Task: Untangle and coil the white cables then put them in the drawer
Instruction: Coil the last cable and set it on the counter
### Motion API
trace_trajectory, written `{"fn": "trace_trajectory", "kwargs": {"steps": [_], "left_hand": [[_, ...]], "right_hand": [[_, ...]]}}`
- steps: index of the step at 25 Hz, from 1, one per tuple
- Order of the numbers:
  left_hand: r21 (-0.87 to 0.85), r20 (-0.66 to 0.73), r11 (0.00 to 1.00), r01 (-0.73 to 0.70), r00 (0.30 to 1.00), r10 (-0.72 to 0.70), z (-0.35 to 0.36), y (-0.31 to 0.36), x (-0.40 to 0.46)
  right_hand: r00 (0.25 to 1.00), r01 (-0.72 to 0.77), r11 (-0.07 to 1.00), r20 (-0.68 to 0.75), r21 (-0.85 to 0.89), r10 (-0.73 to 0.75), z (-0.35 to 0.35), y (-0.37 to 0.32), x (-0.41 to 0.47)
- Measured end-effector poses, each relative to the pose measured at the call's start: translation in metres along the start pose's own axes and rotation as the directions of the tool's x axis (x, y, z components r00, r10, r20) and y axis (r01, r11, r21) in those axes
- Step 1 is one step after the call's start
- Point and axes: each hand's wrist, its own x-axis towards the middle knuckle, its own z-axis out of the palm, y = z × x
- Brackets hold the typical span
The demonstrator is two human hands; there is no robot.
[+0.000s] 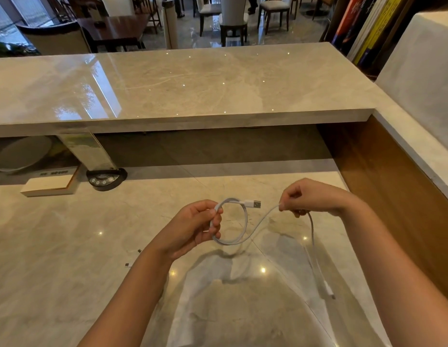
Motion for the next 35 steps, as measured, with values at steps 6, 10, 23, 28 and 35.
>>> {"fn": "trace_trajectory", "kwargs": {"steps": [6, 10, 23, 28, 35], "left_hand": [[0.143, -0.158, 0.987, 0.076, 0.986, -0.053, 0.017, -0.012, 0.006], [0.045, -0.302, 0.999, 0.03, 0.953, -0.015, 0.019, -0.018, 0.009], [-0.275, -0.316, 0.957, -0.092, 0.949, 0.0, 0.019, -0.02, 0.016], [-0.469, -0.41, 0.849, -0.242, 0.911, 0.034, 0.008, -0.016, 0.021], [-0.476, -0.281, 0.854, -0.208, 0.957, 0.076, 0.016, -0.026, 0.016]], "right_hand": [[0.897, 0.009, 0.968, -0.425, -0.252, -0.119, 0.036, -0.055, 0.01], [0.874, 0.214, 0.948, -0.388, -0.236, -0.293, 0.062, -0.064, 0.004], [0.759, 0.334, 0.882, -0.461, -0.331, -0.46, 0.136, -0.038, -0.003], [0.604, 0.362, 0.786, -0.516, -0.501, -0.607, 0.139, 0.0, -0.006], [0.844, 0.017, 0.998, -0.536, 0.062, 0.019, 0.119, 0.009, -0.008]]}}
